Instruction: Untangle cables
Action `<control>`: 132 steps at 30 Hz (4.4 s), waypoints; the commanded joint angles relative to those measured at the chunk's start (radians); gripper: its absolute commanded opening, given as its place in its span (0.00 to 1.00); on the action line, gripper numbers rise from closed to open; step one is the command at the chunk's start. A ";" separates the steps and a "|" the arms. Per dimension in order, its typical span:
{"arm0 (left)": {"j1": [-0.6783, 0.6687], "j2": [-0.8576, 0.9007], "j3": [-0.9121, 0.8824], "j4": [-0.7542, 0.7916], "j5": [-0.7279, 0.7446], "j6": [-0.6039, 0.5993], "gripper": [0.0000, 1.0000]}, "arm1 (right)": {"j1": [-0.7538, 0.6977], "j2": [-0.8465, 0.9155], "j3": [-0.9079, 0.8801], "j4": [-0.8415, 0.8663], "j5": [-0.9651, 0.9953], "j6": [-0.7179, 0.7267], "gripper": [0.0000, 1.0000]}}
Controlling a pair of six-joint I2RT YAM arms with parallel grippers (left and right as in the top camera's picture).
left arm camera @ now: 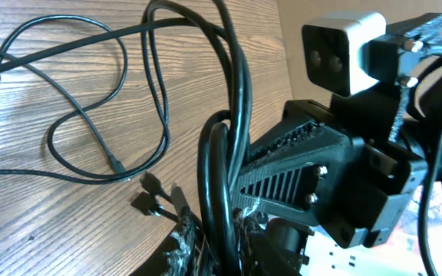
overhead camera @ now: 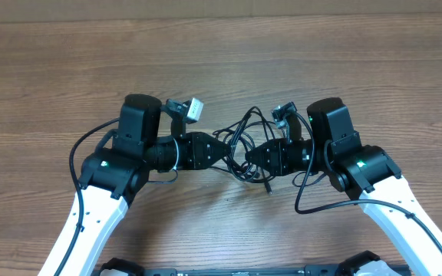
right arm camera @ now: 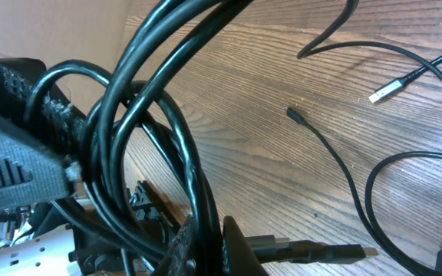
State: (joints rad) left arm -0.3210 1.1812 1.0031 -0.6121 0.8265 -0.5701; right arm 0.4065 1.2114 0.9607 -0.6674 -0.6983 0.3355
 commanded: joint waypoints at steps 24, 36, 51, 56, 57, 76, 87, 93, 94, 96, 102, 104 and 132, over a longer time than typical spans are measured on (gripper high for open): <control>-0.099 -0.003 0.006 0.033 -0.180 -0.119 0.06 | -0.003 0.002 0.003 0.007 -0.002 -0.011 0.04; -0.099 -0.003 0.006 0.034 -0.181 -0.134 0.17 | -0.003 0.002 0.003 0.008 -0.002 -0.010 0.04; -0.099 -0.003 0.006 0.038 -0.171 -0.134 0.04 | -0.003 0.002 0.003 0.001 0.011 -0.012 0.04; -0.096 -0.003 0.006 0.075 -0.105 -0.147 0.04 | -0.003 0.002 0.003 -0.063 0.112 -0.031 0.04; -0.096 -0.003 0.006 0.092 -0.085 -0.158 0.04 | -0.003 0.002 0.003 -0.073 0.131 -0.031 0.04; 0.024 -0.003 0.006 0.188 0.116 -0.217 0.04 | -0.003 0.002 0.003 -0.159 0.185 -0.031 0.04; 0.158 -0.003 0.006 -0.048 0.115 0.029 1.00 | -0.003 0.002 0.003 -0.153 0.185 -0.052 0.04; 0.137 -0.003 0.006 -0.116 0.158 0.095 1.00 | -0.003 0.002 0.003 -0.134 0.184 -0.048 0.04; 0.129 -0.003 0.006 -0.123 0.158 0.096 1.00 | -0.003 0.002 0.003 -0.126 0.180 -0.047 0.04; 0.110 -0.003 0.006 -0.124 0.158 0.095 1.00 | -0.003 0.002 0.003 -0.115 0.181 -0.025 0.04; 0.031 -0.003 0.006 -0.105 0.079 0.076 1.00 | -0.003 0.002 0.003 -0.111 0.162 -0.022 0.04; -0.001 -0.003 0.006 -0.105 0.018 0.051 1.00 | -0.003 0.002 0.003 -0.108 0.153 -0.021 0.04; -0.161 0.037 0.005 0.015 -0.268 -0.225 0.67 | -0.002 0.002 0.003 -0.097 0.095 0.013 0.04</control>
State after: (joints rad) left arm -0.4656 1.1923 1.0031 -0.6006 0.5682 -0.7780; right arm 0.4065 1.2133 0.9607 -0.7719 -0.5884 0.3412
